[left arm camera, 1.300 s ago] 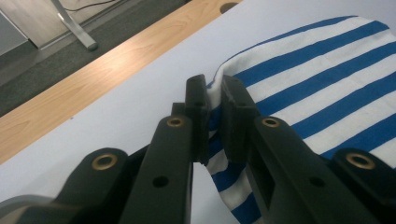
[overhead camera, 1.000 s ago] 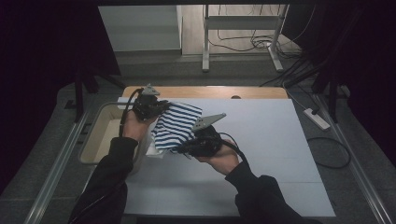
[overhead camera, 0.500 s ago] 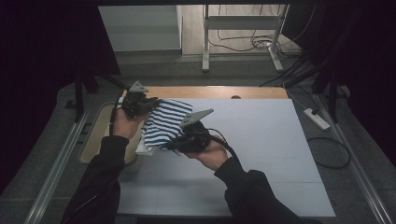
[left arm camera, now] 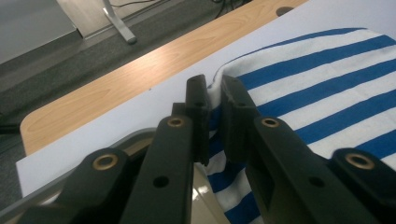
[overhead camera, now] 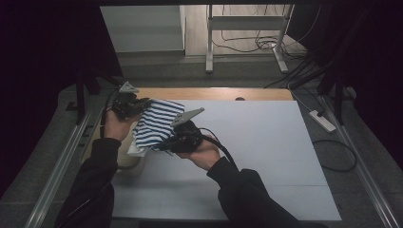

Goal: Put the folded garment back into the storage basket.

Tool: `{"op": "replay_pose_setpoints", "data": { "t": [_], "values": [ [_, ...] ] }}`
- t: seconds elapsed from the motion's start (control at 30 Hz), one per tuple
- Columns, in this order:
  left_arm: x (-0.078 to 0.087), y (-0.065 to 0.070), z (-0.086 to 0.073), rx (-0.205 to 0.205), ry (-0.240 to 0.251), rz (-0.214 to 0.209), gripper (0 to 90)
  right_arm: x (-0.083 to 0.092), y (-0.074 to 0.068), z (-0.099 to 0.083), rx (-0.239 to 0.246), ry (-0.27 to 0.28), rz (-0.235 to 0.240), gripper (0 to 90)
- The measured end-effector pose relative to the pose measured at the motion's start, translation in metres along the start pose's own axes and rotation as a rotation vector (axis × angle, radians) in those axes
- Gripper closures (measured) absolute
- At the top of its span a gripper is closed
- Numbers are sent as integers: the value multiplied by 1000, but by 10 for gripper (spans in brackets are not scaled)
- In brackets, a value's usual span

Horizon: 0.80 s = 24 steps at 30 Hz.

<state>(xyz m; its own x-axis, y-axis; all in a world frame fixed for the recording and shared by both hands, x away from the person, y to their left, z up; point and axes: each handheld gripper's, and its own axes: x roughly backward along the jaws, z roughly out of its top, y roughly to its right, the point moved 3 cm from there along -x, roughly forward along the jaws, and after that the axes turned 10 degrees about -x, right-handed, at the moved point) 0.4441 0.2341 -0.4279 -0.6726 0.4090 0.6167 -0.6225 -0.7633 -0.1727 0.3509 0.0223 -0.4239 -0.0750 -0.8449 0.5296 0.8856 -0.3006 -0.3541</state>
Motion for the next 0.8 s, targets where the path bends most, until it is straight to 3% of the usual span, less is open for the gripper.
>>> {"op": "replay_pose_setpoints", "data": {
  "t": [0.8],
  "values": [
    [16,-26,-25,42,-23,47,828,-39,-8,14,8,-19,28,825]
  ]
}}
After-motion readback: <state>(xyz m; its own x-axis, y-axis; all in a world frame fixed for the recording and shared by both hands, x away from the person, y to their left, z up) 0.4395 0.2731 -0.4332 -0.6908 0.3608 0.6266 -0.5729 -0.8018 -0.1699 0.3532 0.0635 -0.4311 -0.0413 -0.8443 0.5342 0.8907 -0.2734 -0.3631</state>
